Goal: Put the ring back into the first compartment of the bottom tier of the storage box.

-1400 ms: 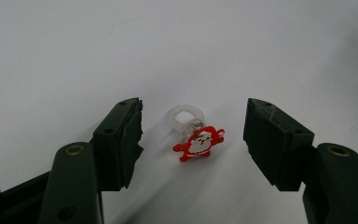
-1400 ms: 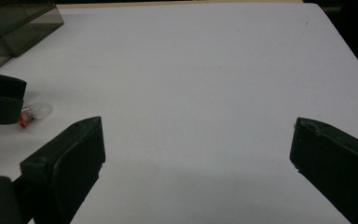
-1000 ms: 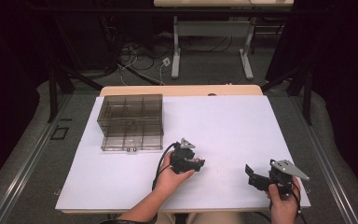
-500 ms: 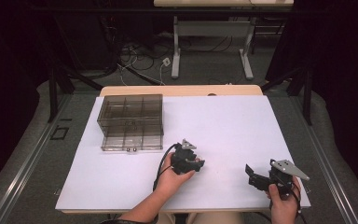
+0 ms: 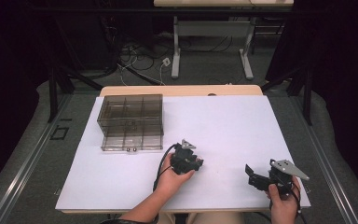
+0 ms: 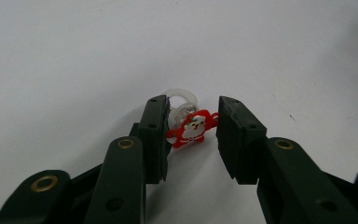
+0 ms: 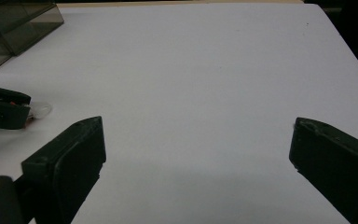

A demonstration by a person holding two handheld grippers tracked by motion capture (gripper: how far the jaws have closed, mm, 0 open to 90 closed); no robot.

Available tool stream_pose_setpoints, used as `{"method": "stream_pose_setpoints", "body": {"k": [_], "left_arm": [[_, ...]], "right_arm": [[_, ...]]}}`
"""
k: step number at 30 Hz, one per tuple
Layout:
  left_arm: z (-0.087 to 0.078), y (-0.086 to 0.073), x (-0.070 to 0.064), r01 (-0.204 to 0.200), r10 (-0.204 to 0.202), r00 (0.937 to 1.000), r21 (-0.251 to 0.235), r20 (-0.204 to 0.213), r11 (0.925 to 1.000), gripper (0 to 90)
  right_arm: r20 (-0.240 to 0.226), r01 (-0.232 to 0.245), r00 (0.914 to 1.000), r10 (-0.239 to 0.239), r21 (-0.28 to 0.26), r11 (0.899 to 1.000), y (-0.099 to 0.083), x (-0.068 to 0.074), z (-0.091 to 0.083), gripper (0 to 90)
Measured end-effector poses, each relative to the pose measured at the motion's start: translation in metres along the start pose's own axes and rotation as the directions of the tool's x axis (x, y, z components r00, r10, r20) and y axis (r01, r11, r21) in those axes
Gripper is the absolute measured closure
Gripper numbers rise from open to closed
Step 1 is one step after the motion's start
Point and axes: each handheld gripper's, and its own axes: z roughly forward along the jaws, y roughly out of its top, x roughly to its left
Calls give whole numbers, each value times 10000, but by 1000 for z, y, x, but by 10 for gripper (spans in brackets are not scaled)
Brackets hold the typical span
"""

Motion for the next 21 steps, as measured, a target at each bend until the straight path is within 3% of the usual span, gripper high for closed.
{"method": "stream_pose_setpoints", "body": {"k": [8, 11, 12, 16, 17, 21], "left_arm": [[0, 1, -2, 156, -156, 9999, 106, 6, 9998, 655], [0, 1, -2, 122, -122, 9999, 77, -19, 9999, 658], [-1, 1, -1, -121, 121, 9999, 149, -5, 9998, 658], [-2, 2, -2, 0, 0, 10000, 34, -16, 10000, 662], [-2, 3, -1, -156, 157, 9999, 53, -26, 9999, 663], [-3, 4, -2, 36, -36, 10000, -37, 18, 10000, 667]], "right_arm": [[-5, -22, 10000, 22, -3, 10000, 0, 0, 0, 34], [-22, -49, 10000, 49, -14, 10000, 0, 0, 0, 34], [2, 9, 10000, -9, -14, 10000, 0, 0, 0, 34], [-27, -25, 10000, 25, -29, 10000, 0, 0, 0, 34], [-21, -28, 10000, 28, -20, 10000, 0, 0, 0, 34], [-1, -48, 10000, 48, 27, 10000, 0, 0, 0, 34]]}}
